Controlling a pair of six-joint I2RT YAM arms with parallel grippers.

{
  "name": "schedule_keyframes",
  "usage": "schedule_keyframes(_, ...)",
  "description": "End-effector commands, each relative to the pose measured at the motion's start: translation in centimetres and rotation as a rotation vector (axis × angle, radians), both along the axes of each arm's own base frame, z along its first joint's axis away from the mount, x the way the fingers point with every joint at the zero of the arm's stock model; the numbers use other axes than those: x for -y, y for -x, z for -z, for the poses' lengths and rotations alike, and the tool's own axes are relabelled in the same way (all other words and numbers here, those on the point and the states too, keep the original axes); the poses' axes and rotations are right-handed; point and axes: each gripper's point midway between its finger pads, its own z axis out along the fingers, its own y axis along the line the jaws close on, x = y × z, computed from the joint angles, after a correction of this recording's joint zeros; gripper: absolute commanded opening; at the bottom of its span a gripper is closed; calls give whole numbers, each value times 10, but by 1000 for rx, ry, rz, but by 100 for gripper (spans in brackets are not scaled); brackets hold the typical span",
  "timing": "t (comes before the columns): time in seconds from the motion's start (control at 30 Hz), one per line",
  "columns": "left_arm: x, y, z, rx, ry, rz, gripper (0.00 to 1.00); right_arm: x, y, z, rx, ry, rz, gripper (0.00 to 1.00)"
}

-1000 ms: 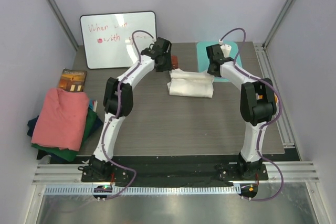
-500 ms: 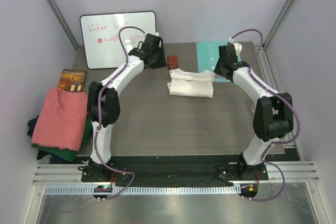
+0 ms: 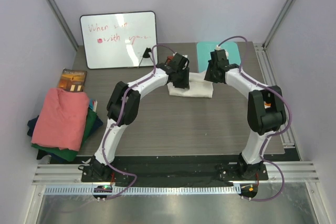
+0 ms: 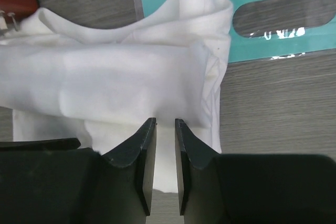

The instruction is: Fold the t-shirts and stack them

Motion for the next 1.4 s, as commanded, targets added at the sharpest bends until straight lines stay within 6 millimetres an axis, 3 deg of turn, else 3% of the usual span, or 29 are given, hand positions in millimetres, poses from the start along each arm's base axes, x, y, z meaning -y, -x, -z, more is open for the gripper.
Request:
schedule_keyframes(0.0, -2, -17, -6, 31, 32, -23, 30, -24, -16, -3, 18, -51, -59, 25)
schedule_keyframes(0.17, -4, -12, 17, -4, 5, -14, 29, -42, -26, 18, -16, -65, -71, 24)
schedule_keyframes(0.33, -7, -1, 34, -25, -29, 10, 29, -48, -36, 16, 0, -72, -59, 22)
schedule_keyframes(0.5, -7, 9, 46, -37, -48, 42, 28, -39, -52, 12, 46, -18, -9, 22)
schedule_keyframes(0.6, -12, 31, 68, -83, -88, 70, 27, -35, -62, 9, 67, 18, 3, 22)
schedule_keyframes(0.67, -6, 49, 71, -102, -71, 90, 26, -33, -66, 14, 63, 33, 13, 22)
schedule_keyframes(0.7, -15, 65, 86, -131, -98, 87, 26, -33, -71, 10, 78, 35, 18, 21)
schedule_keyframes(0.73, -7, 73, 80, -106, -81, 100, 26, -34, -73, 14, 72, 37, 18, 21)
schedule_keyframes(0.8, -13, 96, 97, -142, -102, 97, 26, -34, -79, 13, 81, 41, 20, 21)
schedule_keyframes(0.87, -13, 104, 100, -148, -93, 93, 26, -33, -82, 16, 78, 50, 23, 21)
schedule_keyframes(0.93, -20, 116, 108, -173, -108, 93, 25, -34, -83, 7, 83, 55, 8, 19)
schedule_keyframes(0.97, -20, 120, 107, -174, -110, 95, 24, -34, -82, -9, 109, 48, 0, 20)
schedule_keyframes(1.07, -28, 131, 108, -169, -133, 82, 24, -36, -71, -32, 129, 34, -38, 21)
schedule_keyframes(1.1, -32, 138, 112, -179, -145, 79, 24, -36, -60, -50, 141, 21, -55, 22)
schedule_keyframes(1.17, -32, 140, 112, -174, -135, 61, 24, -41, -42, -61, 130, -13, -94, 23)
schedule_keyframes(1.2, -34, 145, 114, -181, -135, 58, 24, -39, -24, -73, 123, -26, -106, 24)
schedule_keyframes(1.37, -35, 151, 121, -194, -142, 21, 24, -44, 36, -75, 70, -41, -155, 25)
